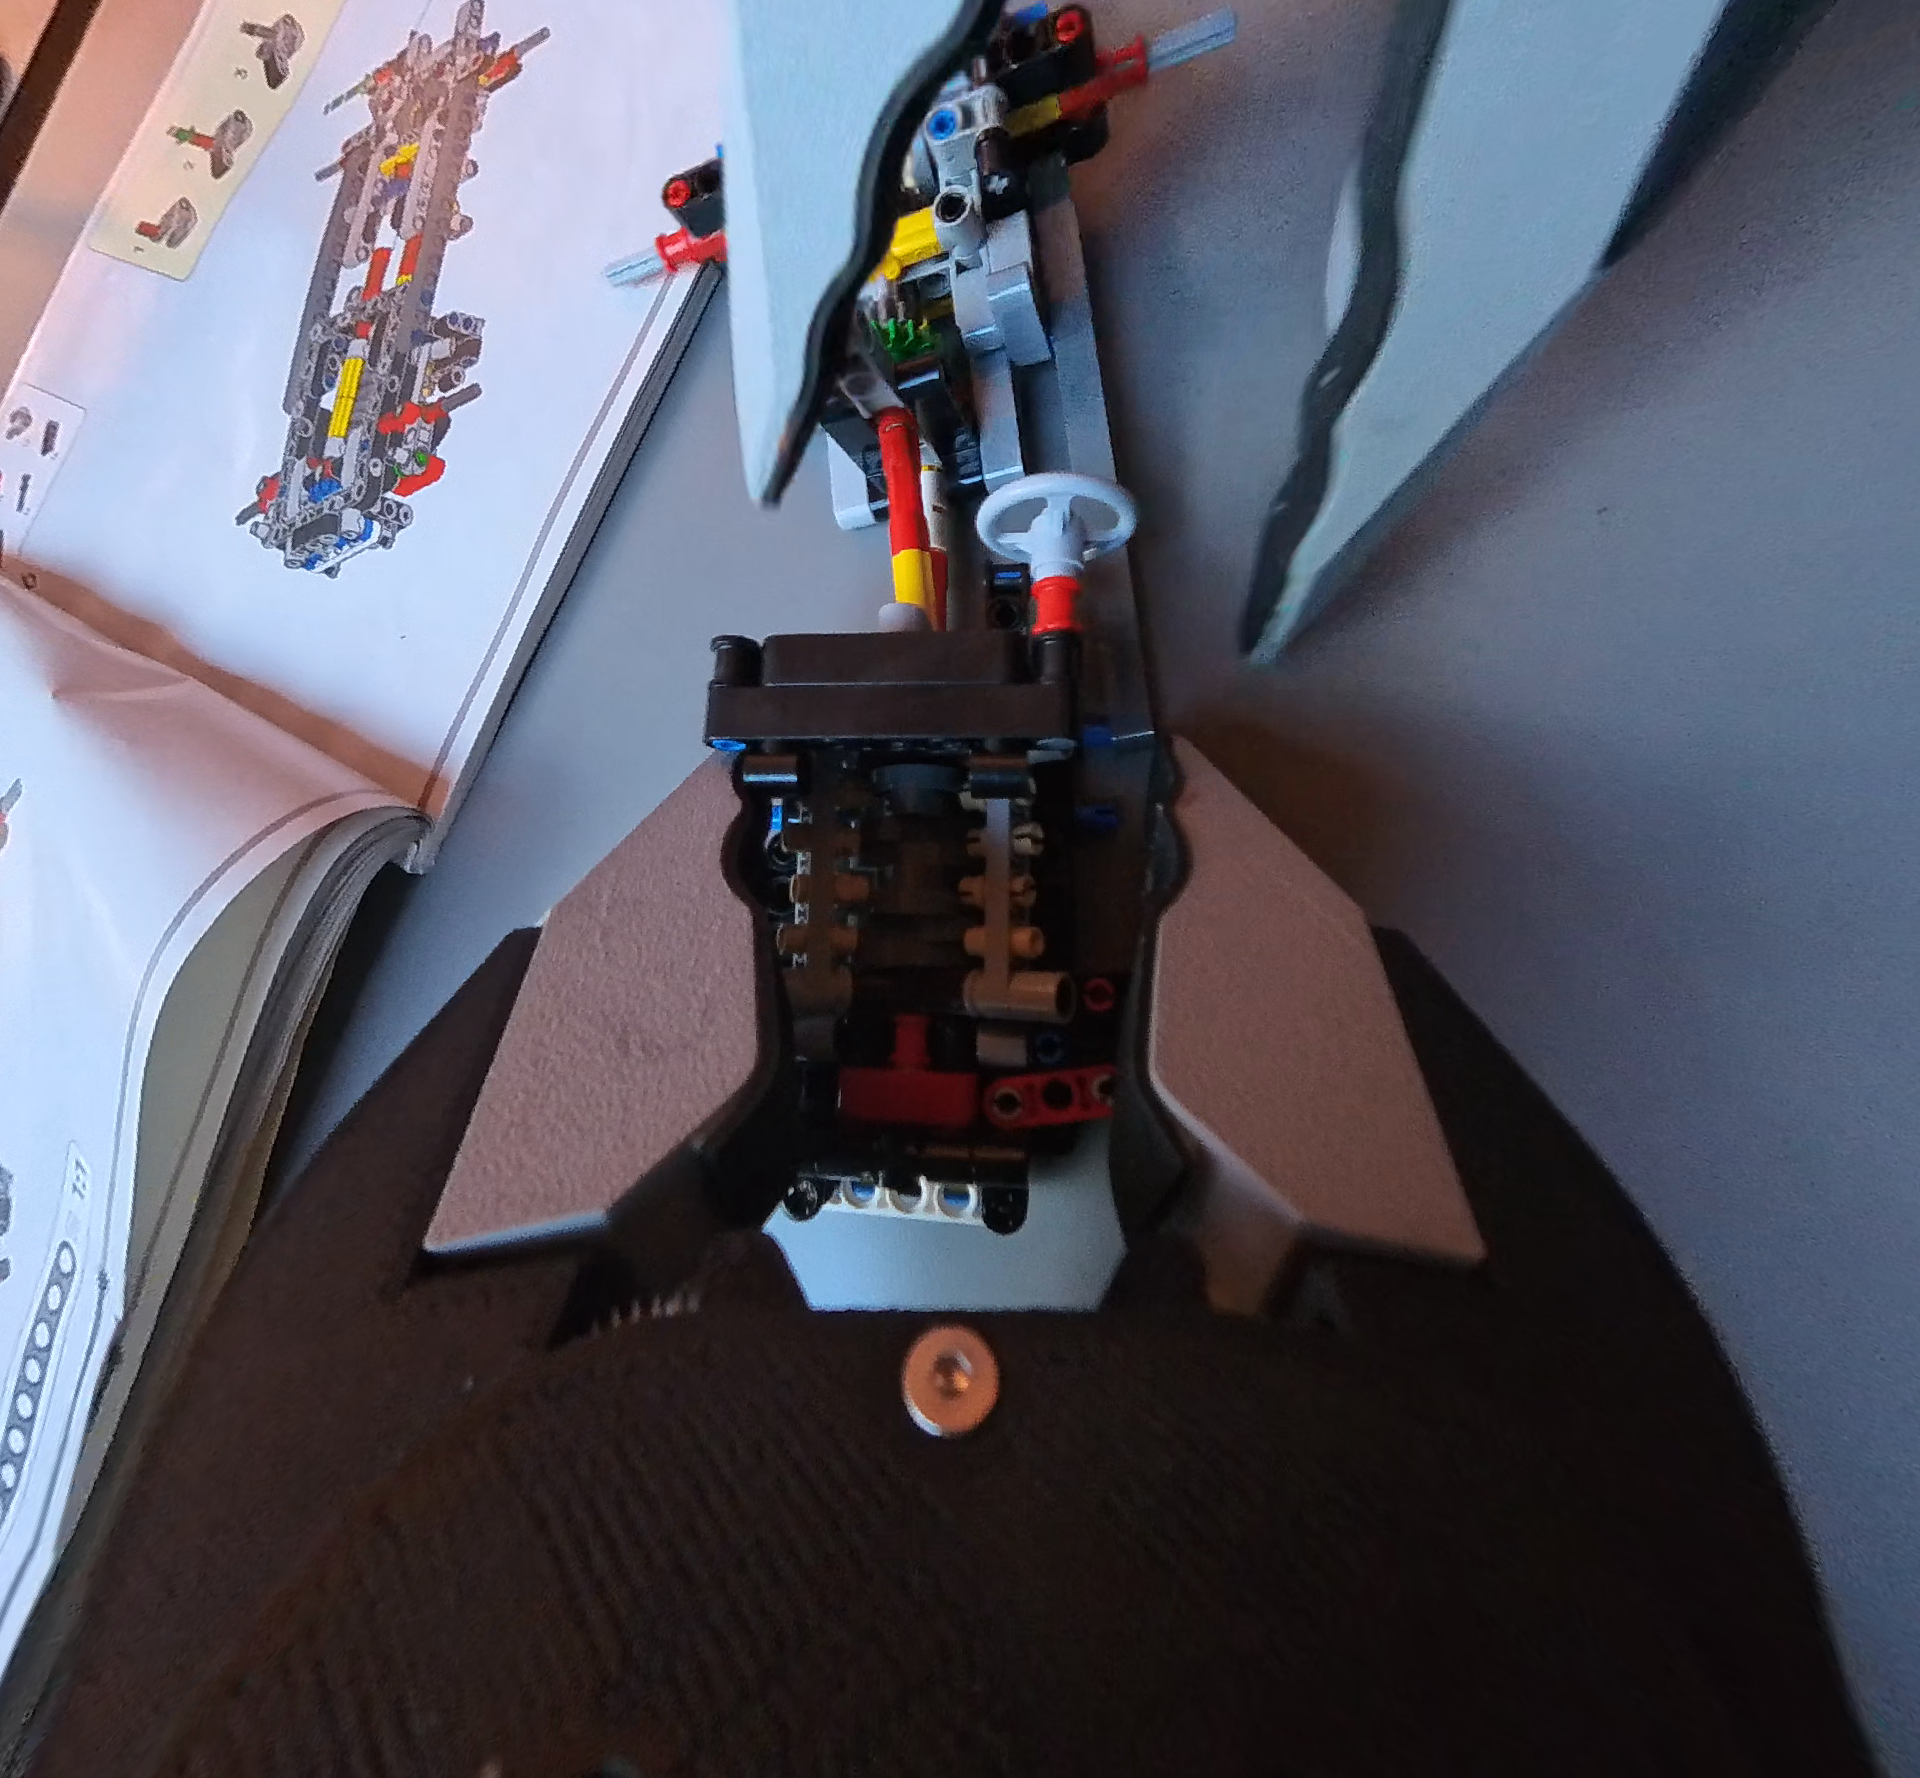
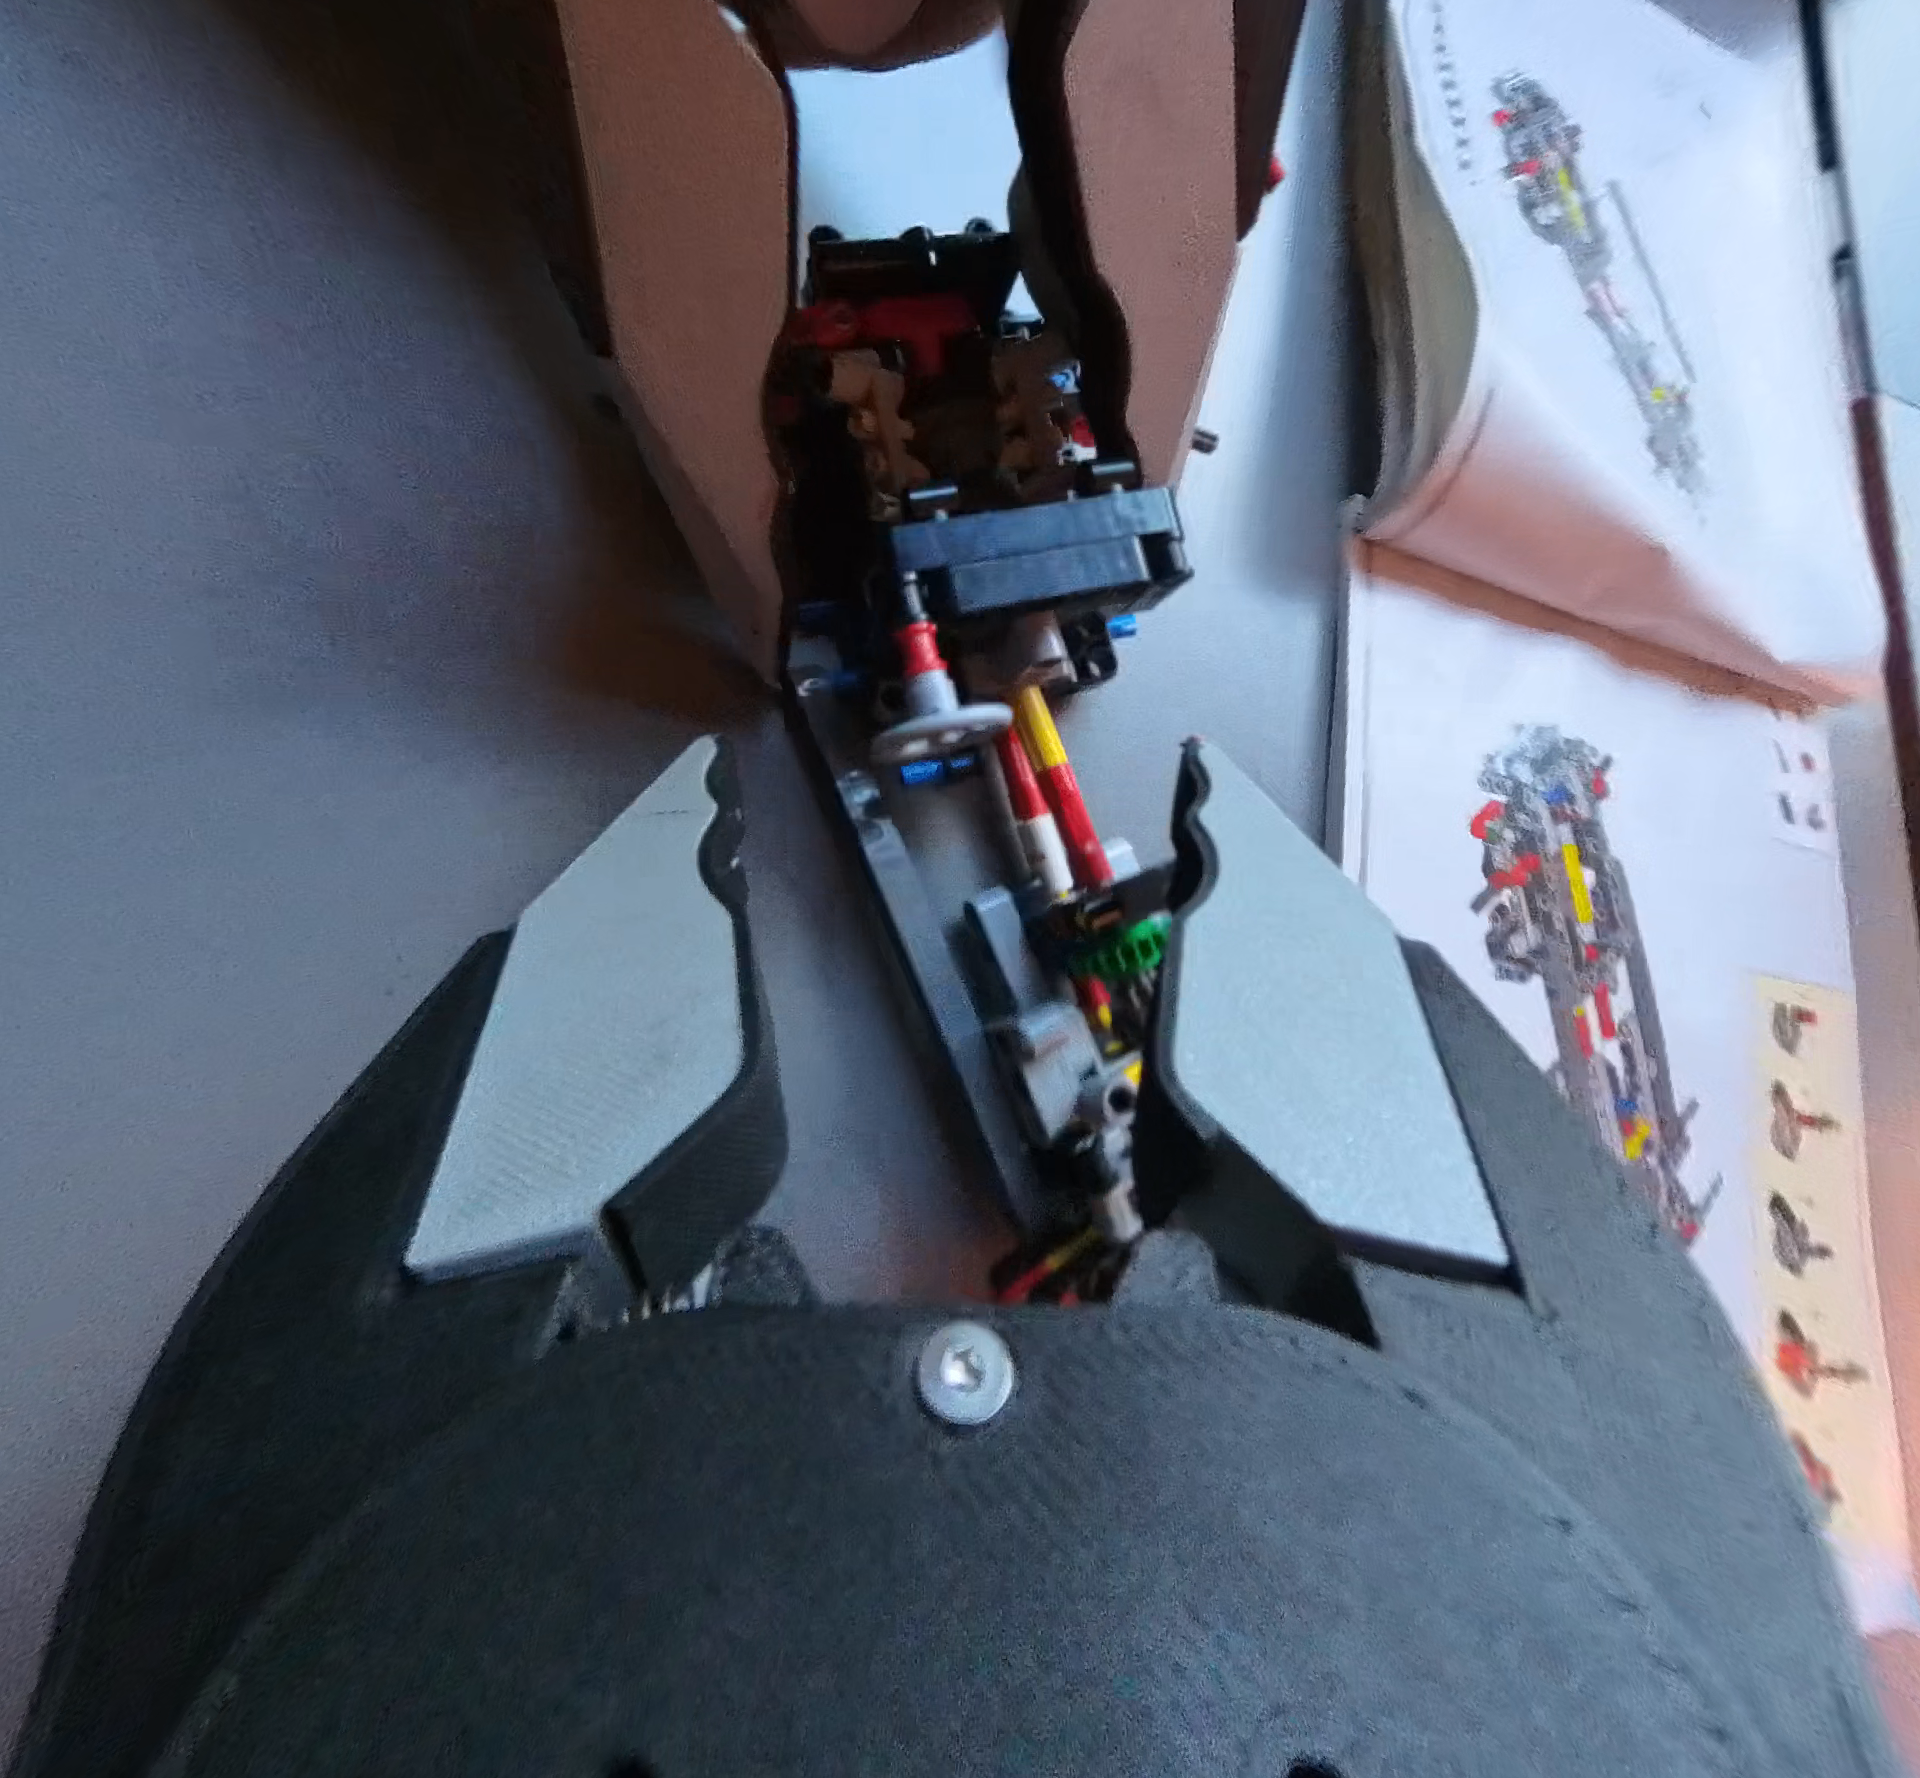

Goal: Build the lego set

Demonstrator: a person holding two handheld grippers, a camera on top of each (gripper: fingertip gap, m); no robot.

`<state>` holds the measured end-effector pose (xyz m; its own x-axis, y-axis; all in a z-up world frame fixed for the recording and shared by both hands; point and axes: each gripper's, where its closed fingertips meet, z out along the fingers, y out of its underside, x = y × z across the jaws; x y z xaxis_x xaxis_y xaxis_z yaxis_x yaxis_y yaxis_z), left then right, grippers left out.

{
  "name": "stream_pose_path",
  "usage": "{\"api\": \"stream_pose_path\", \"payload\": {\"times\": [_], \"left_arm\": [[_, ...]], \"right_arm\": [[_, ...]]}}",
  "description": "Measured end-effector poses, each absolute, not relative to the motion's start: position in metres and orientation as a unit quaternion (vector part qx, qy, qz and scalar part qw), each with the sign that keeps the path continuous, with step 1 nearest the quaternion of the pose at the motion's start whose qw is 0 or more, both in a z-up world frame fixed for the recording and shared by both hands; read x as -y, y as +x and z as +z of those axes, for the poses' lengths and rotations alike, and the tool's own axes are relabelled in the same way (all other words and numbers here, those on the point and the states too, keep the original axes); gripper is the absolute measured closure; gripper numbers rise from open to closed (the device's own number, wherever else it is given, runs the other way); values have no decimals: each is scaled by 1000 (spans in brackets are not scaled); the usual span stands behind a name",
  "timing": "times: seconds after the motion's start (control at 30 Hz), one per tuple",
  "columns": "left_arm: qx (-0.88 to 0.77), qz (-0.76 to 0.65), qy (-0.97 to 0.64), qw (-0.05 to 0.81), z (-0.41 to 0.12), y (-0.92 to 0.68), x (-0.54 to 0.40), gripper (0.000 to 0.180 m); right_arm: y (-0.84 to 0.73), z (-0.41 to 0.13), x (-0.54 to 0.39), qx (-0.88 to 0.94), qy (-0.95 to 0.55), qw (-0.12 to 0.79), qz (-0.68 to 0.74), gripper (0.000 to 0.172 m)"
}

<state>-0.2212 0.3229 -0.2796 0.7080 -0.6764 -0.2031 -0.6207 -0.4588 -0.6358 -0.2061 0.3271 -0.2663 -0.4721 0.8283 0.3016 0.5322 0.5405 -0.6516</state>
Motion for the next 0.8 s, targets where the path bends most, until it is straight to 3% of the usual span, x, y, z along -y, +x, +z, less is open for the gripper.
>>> {"api": "stream_pose_path", "payload": {"times": [0.1, 0.5, 0.67, 0.8], "left_arm": [[-383, -40, -851, 356, -279, -220, -322, 108], [-381, -38, -853, 354, -280, -221, -323, 108], [-371, -38, -862, 345, -281, -222, -323, 109], [-372, -36, -861, 345, -281, -222, -323, 109]], "right_arm": [[-217, -273, -328, 832, -407, 299, 230, 101], [-220, -272, -324, 829, -380, 333, 240, 101], [-219, -274, -317, 870, -319, 320, 197, 117], [-219, -273, -316, 871, -319, 321, 190, 118]]}}
